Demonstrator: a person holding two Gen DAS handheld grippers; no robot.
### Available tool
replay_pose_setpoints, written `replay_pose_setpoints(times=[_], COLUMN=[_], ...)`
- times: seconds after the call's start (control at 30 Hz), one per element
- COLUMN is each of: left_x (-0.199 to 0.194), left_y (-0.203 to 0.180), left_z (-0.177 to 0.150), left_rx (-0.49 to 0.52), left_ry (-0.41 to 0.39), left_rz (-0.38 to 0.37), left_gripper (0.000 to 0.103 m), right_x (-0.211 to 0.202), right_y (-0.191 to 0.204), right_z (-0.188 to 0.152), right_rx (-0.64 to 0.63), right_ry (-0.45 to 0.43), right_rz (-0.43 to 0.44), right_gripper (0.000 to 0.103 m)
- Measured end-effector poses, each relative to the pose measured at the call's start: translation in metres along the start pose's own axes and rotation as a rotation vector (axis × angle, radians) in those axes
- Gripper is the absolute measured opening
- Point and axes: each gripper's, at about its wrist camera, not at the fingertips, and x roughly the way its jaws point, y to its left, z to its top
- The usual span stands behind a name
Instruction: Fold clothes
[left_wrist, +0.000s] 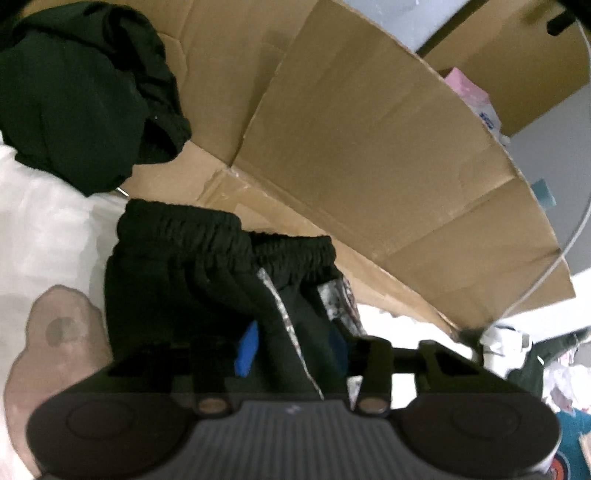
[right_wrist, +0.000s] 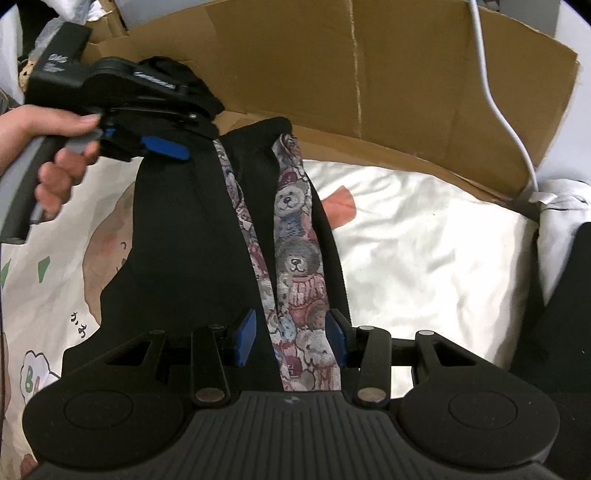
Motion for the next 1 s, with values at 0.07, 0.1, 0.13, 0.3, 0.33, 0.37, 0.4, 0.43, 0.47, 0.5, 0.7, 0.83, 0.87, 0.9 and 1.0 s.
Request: replay_pose_setpoints(times=[0.07,0.1,0.13,0.3,0.33,0.37,0.4,0.43,0.47,0.5,0.7,0.83,0.87,0.9,1.0], left_x=[0.007,0.011,0.014,0.030,0.034,0.037,0.040,0.042,0.045,0.046,0.049,0.036,0.033,0.030,0.018], left_y=[-0.001,-0.001,0.000,0.006,0.007,0.008,0.008,0.008,0.008,0.008,0.006,0.010,0.008,0.006,-0.004], left_z=[0.000,-0.001,-0.001,-0.003,-0.003,-0.003,-0.003,-0.003,-0.004,-0.005,-0.009,-0.009,-0.009,-0.009,-0.010], left_rx=[0.005,0.005,0.003,-0.017,-0.020,-0.022,-0.021,-0.020,-0.019,-0.014,0.037,0.013,0.019,0.025,0.035], left_ry=[0.008,0.013,0.018,0.031,0.034,0.038,0.040,0.042,0.042,0.043,0.066,0.050,0.044,0.038,0.013], left_rz=[0.007,0.015,0.024,0.046,0.048,0.049,0.050,0.051,0.052,0.055,0.094,0.058,0.054,0.050,0.032], left_gripper=[0.043,0.043,0.043,0.045,0.045,0.046,0.047,0.048,0.048,0.048,0.007,0.004,0.004,0.004,0.004], right_x=[0.006,0.008,0.012,0.029,0.030,0.032,0.034,0.036,0.037,0.039,0.046,0.037,0.034,0.032,0.023], right_y=[-0.002,-0.002,-0.003,0.003,0.003,0.003,0.002,0.003,0.003,0.003,0.012,0.014,0.014,0.014,0.014], right_z=[-0.003,-0.004,-0.006,-0.016,-0.017,-0.018,-0.019,-0.020,-0.021,-0.023,-0.032,-0.032,-0.031,-0.031,-0.031], right_rx=[0.004,0.004,0.003,-0.053,-0.051,-0.048,-0.046,-0.045,-0.044,-0.045,-0.091,-0.108,-0.106,-0.104,-0.100], right_ry=[0.011,0.015,0.021,0.081,0.084,0.089,0.093,0.098,0.104,0.111,0.200,0.196,0.194,0.191,0.181], right_rz=[0.016,0.019,0.026,0.023,0.023,0.021,0.019,0.020,0.022,0.024,0.014,0.004,0.000,-0.004,-0.012], right_gripper=[0.045,0.045,0.045,0.043,0.043,0.043,0.043,0.043,0.043,0.043,0.005,0.004,0.004,0.004,0.004])
